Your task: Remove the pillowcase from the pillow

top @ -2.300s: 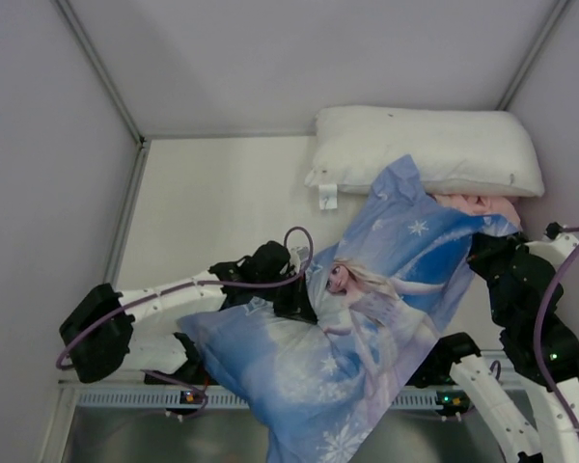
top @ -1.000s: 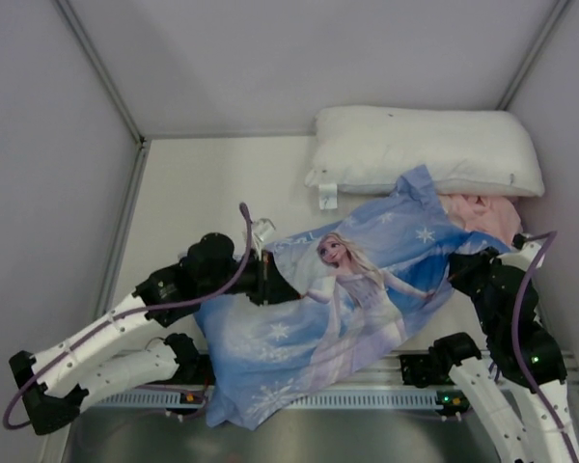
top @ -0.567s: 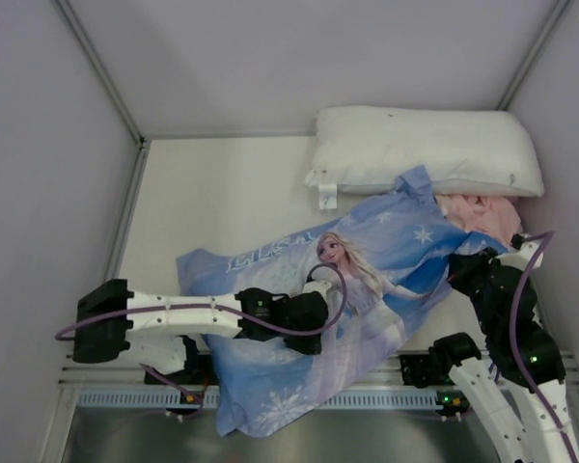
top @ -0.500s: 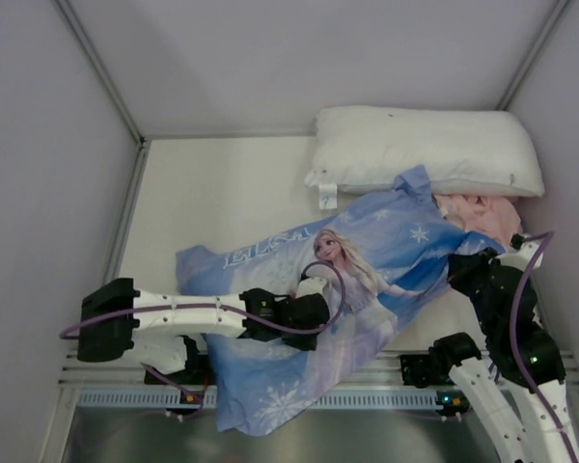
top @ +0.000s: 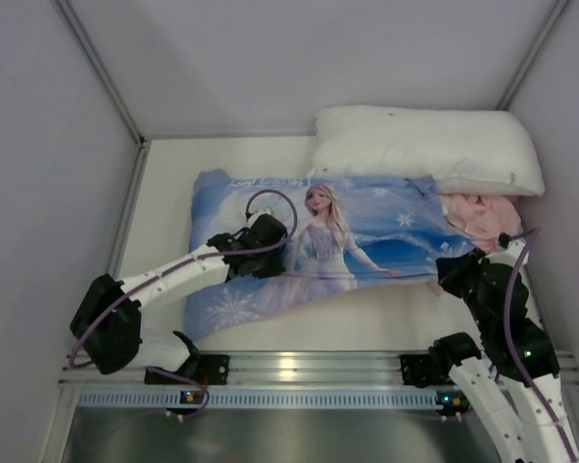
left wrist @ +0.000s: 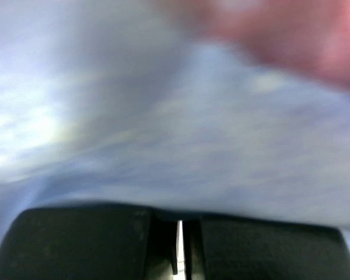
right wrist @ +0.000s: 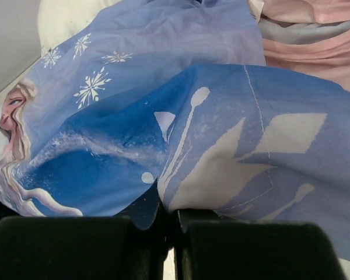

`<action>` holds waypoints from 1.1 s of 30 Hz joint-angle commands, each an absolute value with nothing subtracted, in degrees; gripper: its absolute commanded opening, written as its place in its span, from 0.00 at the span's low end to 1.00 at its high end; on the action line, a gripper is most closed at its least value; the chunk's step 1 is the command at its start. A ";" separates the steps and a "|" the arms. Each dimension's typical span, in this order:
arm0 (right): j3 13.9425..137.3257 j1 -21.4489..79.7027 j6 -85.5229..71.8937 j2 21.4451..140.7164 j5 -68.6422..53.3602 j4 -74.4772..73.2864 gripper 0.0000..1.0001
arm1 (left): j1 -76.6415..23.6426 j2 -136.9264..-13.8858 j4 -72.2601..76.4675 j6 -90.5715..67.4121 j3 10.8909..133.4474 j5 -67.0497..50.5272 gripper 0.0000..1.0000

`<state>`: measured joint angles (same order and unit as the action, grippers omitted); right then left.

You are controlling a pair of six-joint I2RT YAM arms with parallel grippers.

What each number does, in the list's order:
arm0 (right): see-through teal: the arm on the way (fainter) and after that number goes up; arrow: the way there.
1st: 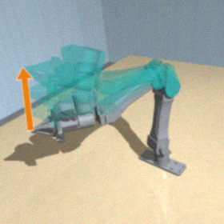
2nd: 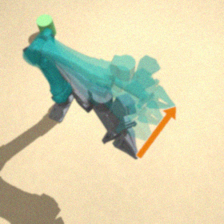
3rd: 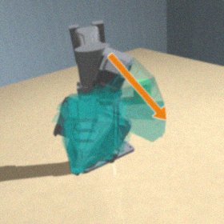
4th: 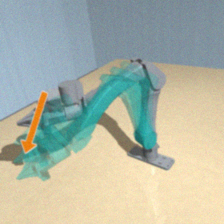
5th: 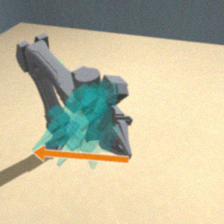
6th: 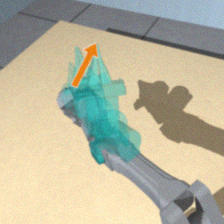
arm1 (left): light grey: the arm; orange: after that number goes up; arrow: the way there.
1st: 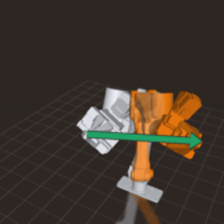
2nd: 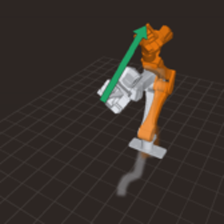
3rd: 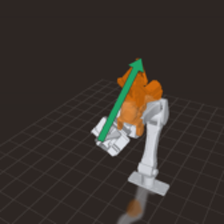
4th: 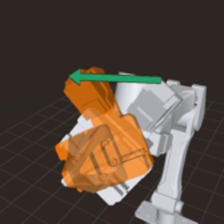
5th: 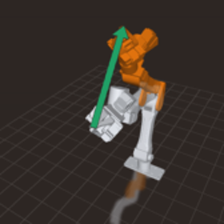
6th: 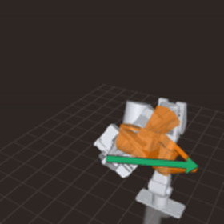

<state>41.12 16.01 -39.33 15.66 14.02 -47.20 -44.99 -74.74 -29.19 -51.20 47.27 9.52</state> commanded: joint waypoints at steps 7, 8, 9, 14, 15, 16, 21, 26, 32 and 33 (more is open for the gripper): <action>39.46 15.56 -38.59 17.40 20.82 -42.10 0.00 | -47.02 -60.79 -36.64 -46.56 54.24 13.52 0.53; 39.81 15.56 -38.58 17.58 21.35 -42.10 0.00 | -47.80 -57.51 -38.65 -47.36 52.49 14.58 0.54; 40.08 15.64 -38.76 17.75 21.18 -42.10 0.00 | -47.99 -54.78 -40.15 -48.16 51.86 15.98 0.55; 43.15 15.64 -39.38 18.37 19.87 -42.01 0.00 | -48.16 -45.61 -57.17 -52.29 54.13 27.83 0.89; 43.68 15.56 -39.11 18.63 19.69 -42.01 0.00 | -48.16 -46.31 -58.61 -52.12 54.92 28.64 0.89; 44.64 15.56 -38.94 18.89 19.60 -42.01 0.00 | -48.16 -48.49 -59.67 -51.86 55.02 29.44 0.91; 45.88 15.56 -38.76 18.46 19.34 -42.01 0.00 | -48.08 -55.28 -60.21 -51.68 54.76 30.67 0.99; 45.53 15.47 -38.50 17.75 19.16 -42.10 0.00 | -46.50 -57.83 -52.13 -48.52 52.74 32.61 0.99; 45.70 15.56 -38.58 17.75 18.63 -42.19 0.00 | -39.91 -63.80 -42.03 -44.74 48.09 24.17 0.99; 45.88 15.64 -38.67 17.75 18.63 -42.10 0.00 | -39.12 -64.16 -40.36 -44.74 46.95 23.65 0.99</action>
